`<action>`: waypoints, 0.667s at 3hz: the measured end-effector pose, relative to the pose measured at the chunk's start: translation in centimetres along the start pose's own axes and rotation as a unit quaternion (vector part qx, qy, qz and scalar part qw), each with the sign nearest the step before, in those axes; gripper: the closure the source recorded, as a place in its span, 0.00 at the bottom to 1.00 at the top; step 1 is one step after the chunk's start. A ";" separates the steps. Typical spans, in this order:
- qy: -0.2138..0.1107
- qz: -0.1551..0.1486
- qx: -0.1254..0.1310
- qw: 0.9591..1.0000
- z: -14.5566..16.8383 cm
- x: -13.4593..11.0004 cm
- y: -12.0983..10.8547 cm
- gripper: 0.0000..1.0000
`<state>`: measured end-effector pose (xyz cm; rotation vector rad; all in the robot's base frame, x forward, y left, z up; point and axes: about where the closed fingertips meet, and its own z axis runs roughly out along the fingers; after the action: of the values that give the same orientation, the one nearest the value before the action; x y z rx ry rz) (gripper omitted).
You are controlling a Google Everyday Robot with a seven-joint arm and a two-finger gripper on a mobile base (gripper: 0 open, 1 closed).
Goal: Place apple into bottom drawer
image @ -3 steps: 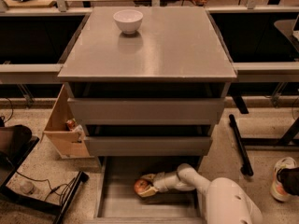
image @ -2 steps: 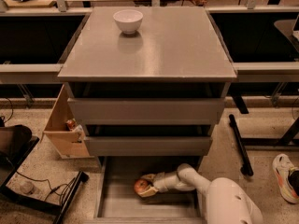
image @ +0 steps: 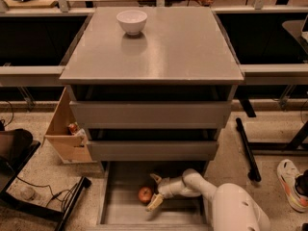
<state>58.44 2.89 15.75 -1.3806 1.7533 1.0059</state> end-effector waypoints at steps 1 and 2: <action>0.000 0.000 0.000 1.000 0.0 0.0 0.0 0.00; -0.001 -0.007 -0.005 1.000 -0.6 -1.0 0.8 0.00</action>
Offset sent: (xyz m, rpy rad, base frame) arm -0.0132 -0.0054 0.0357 0.0044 -0.0291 0.0302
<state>57.80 2.90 17.03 -1.3955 1.7368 1.0085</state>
